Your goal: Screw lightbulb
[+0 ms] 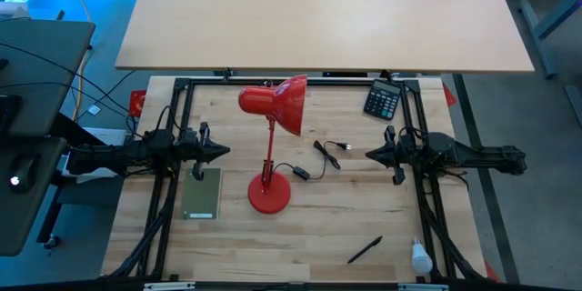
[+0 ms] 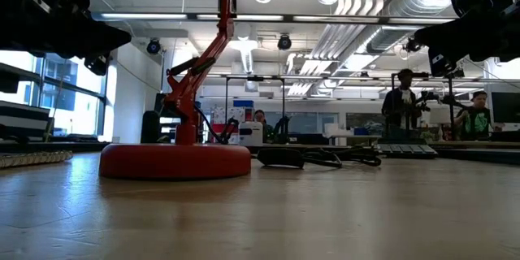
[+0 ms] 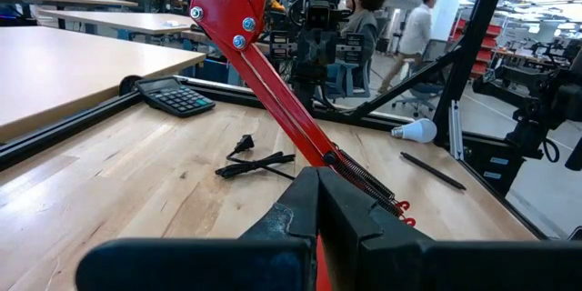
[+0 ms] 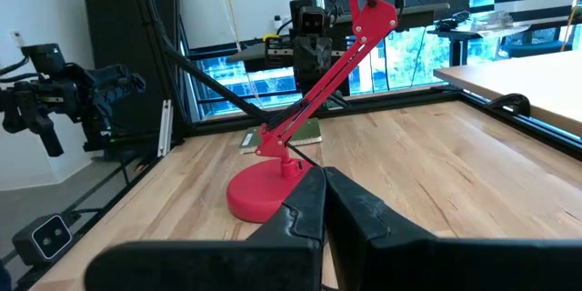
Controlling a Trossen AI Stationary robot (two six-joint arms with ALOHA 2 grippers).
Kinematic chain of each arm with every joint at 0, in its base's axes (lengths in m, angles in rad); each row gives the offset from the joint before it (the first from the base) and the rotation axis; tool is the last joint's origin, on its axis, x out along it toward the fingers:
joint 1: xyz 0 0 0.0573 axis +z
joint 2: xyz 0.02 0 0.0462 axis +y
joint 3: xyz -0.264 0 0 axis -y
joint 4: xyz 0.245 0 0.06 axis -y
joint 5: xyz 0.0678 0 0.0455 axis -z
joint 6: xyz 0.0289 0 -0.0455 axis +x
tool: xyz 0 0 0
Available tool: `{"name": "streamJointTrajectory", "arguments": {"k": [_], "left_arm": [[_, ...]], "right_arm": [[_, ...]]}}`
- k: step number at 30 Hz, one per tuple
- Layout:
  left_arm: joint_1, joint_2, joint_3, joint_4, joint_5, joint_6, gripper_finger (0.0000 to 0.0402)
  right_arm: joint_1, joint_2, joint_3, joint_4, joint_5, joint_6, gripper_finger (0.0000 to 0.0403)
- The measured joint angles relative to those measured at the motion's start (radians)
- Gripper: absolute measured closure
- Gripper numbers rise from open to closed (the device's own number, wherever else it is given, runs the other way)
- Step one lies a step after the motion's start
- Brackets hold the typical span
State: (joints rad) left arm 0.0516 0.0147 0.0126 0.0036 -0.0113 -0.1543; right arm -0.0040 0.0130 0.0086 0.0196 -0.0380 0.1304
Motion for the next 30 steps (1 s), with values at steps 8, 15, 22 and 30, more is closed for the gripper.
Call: {"name": "streamJointTrajectory", "arguments": {"k": [8, 15, 22, 30], "left_arm": [[0.0, 0.0, 0.0, 0.0, 0.0, 0.0, 0.0401], [0.0, 0.0, 0.0, 0.0, 0.0, 0.0, 0.0401], [0.0, 0.0, 0.0, 0.0, 0.0, 0.0, 0.0401], [0.0, 0.0, 0.0, 0.0, 0.0, 0.0, 0.0401]], "right_arm": [[0.0, 0.0, 0.0, 0.0, 0.0, 0.0, 0.0402], [-0.004, 0.003, 0.0, 0.514, 0.304, 0.195, 0.0402], [-0.01, 0.062, 0.14, 0.674, 0.595, 0.519, 0.0402], [-0.009, 0.416, 0.5, 0.469, 0.12, 0.372, 0.0402]]}}
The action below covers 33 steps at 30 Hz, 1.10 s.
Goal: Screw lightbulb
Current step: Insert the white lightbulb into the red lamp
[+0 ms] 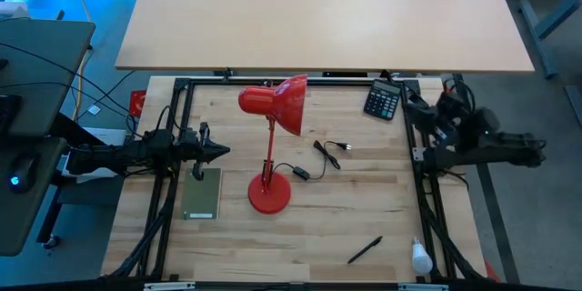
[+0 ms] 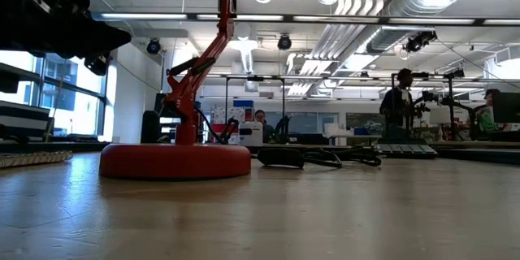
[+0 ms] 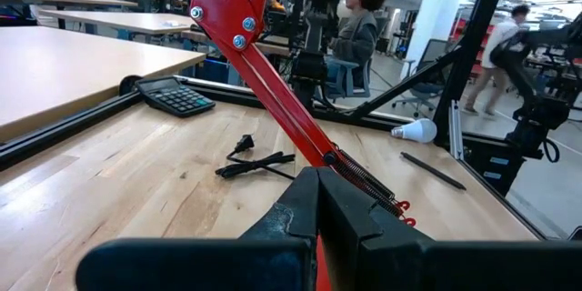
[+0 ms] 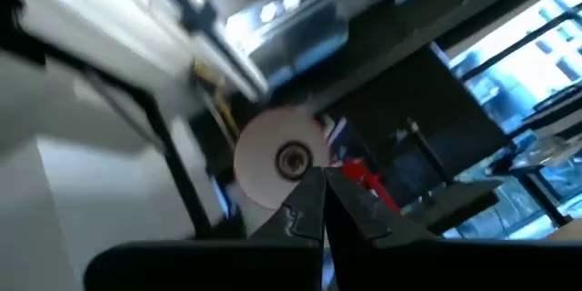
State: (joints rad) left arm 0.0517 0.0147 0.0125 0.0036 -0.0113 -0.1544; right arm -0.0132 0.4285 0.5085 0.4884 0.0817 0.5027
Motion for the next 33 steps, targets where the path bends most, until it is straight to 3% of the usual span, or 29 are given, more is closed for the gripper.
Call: {"name": "streamJointTrajectory", "arguments": {"k": [4, 11, 19, 23, 25, 28, 31, 33], "left_arm": [[0.0, 0.0, 0.0, 0.0, 0.0, 0.0, 0.0401], [0.0, 0.0, -0.001, 0.015, -0.006, 0.0, 0.0401], [-0.001, 0.002, -0.001, 0.506, -0.039, -0.351, 0.0401], [-0.001, 0.002, 0.0, 0.687, -0.04, -0.4, 0.0401], [0.0, 0.004, 0.0, 0.734, -0.106, -0.398, 0.0401], [0.001, 0.015, 0.006, 0.685, -0.31, -0.513, 0.04], [-0.002, 0.046, 0.039, 0.588, -0.318, -0.585, 0.0388], [-0.003, 0.078, 0.072, 0.534, -0.307, -0.606, 0.037]], "right_arm": [[0.0, 0.16, 0.153, -0.007, -0.03, -0.116, 0.0402], [0.0, 0.337, 0.402, -0.169, -0.03, -0.098, 0.0402], [0.0, 0.523, 0.666, -0.544, 0.035, -0.079, 0.0402], [0.0, 0.58, 0.757, -0.678, 0.047, -0.055, 0.0402], [0.0, 0.603, 0.788, -0.722, 0.045, -0.055, 0.0402], [-0.001, 0.628, 0.826, -0.767, 0.047, -0.024, 0.0402], [-0.026, 0.653, 0.857, -0.876, 0.061, 0.097, 0.0401], [-0.04, 0.676, 0.882, -0.997, 0.001, 0.188, 0.0391]]}}
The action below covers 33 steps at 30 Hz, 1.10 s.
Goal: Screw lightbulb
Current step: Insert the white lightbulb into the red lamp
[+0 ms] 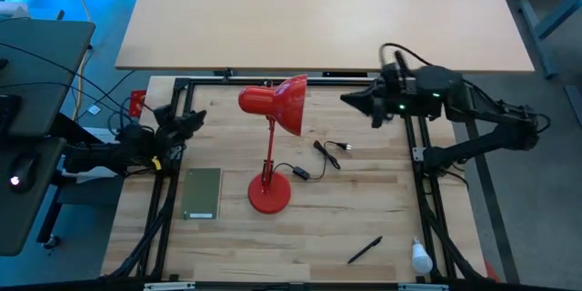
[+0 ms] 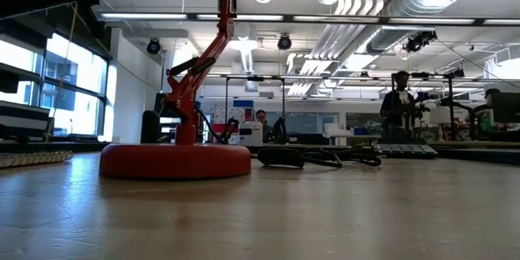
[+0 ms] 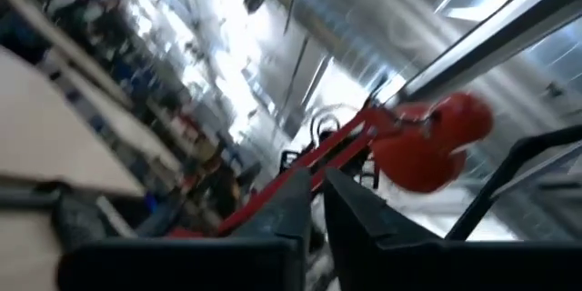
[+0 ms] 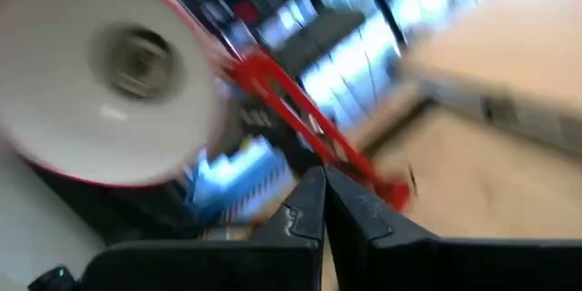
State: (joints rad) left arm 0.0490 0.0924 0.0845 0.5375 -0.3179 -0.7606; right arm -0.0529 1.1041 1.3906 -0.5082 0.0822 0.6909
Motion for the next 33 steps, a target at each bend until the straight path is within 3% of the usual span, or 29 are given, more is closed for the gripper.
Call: {"name": "streamJointTrajectory", "arguments": {"k": [5, 9, 14, 20, 27, 33], "left_arm": [[0.003, 0.087, 0.133, -0.162, 0.026, 0.03, 0.03], [0.003, 0.148, 0.243, -0.37, 0.028, 0.031, 0.0244], [0.003, 0.196, 0.295, -0.497, 0.028, 0.044, 0.0204], [0.003, 0.211, 0.296, -0.563, 0.029, -0.026, 0.0201], [0.002, 0.21, 0.296, -0.594, 0.047, -0.052, 0.0201], [0.002, 0.21, 0.296, -0.609, 0.047, -0.057, 0.0201]], "right_arm": [[-0.008, 0.086, 0.08, -0.347, -0.316, 0.12, 0.0314], [0.055, 0.173, 0.093, -0.695, -0.544, 0.092, 0.024], [0.199, 0.241, 0.016, -1.01, -0.606, 0.051, 0.0187], [0.404, 0.204, -0.224, -0.897, -0.639, 0.378, 0.0181], [0.569, 0.086, -0.469, -0.621, -0.652, 0.932, 0.0181], [0.723, 0.048, -0.557, -0.421, -0.712, 1.134, 0.0184]]}}
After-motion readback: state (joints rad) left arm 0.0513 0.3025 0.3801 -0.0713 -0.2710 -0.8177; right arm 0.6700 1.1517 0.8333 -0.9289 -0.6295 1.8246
